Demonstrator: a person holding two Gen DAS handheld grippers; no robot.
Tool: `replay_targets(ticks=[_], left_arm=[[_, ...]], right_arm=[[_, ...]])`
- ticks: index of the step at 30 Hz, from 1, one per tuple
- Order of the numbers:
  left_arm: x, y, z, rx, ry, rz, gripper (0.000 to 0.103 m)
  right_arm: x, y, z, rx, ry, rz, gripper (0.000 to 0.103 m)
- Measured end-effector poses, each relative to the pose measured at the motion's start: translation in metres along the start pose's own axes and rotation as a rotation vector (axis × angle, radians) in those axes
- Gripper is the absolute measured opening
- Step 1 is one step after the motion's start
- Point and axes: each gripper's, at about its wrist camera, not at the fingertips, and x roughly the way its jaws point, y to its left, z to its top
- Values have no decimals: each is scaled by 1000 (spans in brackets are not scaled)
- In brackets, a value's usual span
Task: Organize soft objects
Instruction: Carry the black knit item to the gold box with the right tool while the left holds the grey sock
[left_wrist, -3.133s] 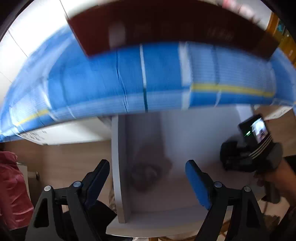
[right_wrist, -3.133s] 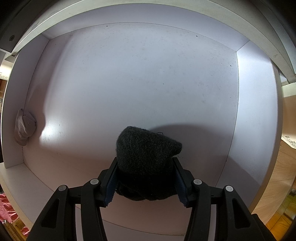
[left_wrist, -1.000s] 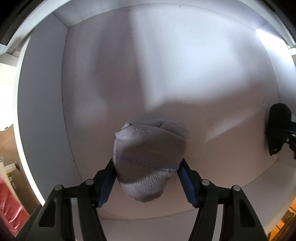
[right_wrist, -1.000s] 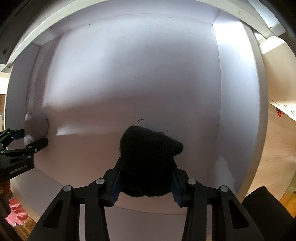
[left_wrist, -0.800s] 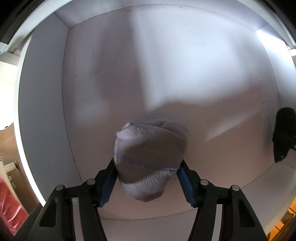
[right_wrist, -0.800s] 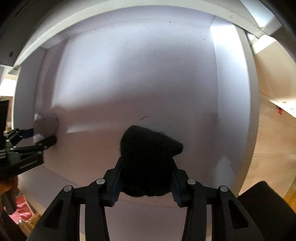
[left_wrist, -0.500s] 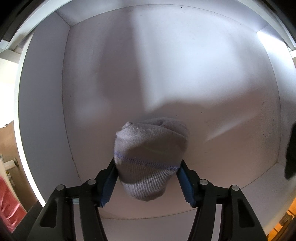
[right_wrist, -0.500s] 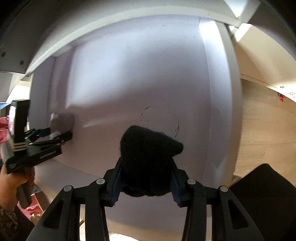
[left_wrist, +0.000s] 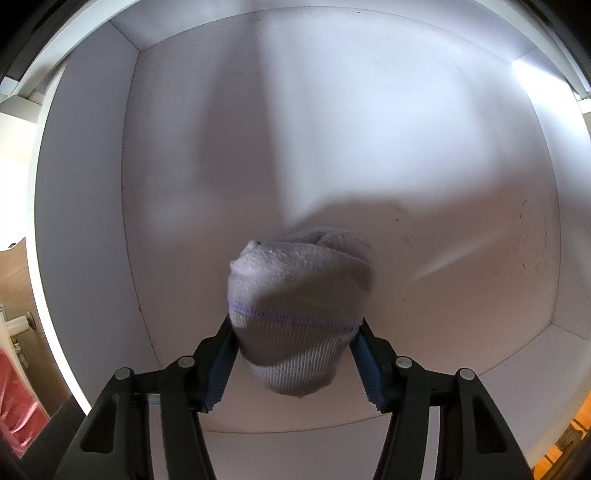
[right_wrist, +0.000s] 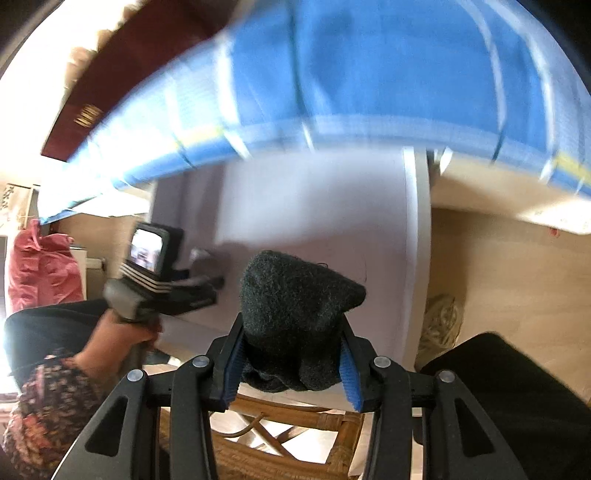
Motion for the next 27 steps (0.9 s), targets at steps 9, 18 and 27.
replay_targets(ticks=[9, 18, 27], left_arm=[[-3, -2, -1, 13, 6, 5, 54], [-4, -3, 2, 12, 11, 7, 54], [0, -7, 2, 9, 6, 7, 54]], right_arm=[[-91, 30, 41, -57, -132, 18, 44], [-139, 63, 113, -111, -240, -42, 44], [-142, 93, 188, -135, -269, -138, 44]])
